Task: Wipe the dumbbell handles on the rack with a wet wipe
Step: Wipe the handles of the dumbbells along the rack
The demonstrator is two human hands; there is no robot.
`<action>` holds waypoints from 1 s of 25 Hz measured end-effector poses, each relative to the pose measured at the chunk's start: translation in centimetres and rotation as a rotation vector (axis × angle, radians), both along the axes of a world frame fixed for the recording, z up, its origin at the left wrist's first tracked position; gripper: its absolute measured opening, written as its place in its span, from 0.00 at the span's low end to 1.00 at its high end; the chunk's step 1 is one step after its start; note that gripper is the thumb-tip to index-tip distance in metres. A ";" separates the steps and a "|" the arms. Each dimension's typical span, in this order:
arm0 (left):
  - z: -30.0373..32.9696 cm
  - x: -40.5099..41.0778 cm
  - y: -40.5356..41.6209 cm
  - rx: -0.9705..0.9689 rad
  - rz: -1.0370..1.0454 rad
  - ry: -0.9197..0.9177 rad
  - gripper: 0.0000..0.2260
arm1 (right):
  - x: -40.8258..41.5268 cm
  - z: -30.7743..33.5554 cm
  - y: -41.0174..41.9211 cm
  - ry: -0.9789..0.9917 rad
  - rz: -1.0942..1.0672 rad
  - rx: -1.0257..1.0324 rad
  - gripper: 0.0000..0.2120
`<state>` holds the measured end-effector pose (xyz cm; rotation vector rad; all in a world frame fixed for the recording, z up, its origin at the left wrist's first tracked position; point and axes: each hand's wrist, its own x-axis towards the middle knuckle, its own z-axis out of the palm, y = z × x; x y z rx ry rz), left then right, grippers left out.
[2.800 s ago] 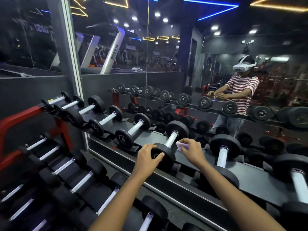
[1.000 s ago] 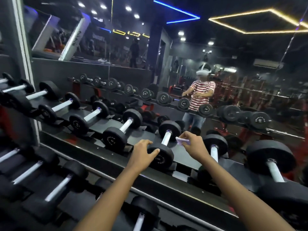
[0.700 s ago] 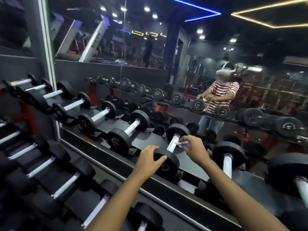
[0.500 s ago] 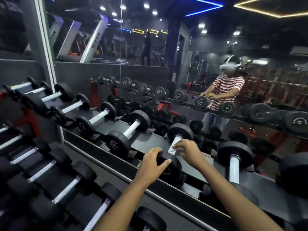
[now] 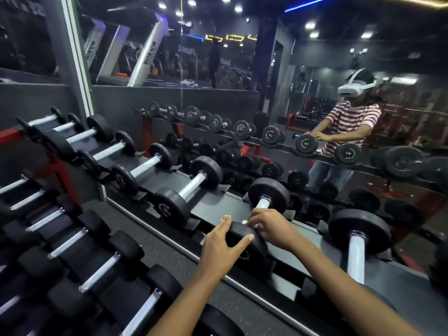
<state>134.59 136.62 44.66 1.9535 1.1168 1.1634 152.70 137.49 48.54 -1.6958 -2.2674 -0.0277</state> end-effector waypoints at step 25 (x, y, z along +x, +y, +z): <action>1.2 -0.2 0.0 -0.098 0.023 0.117 0.39 | 1.1 -1.3 0.5 0.112 0.004 0.001 0.14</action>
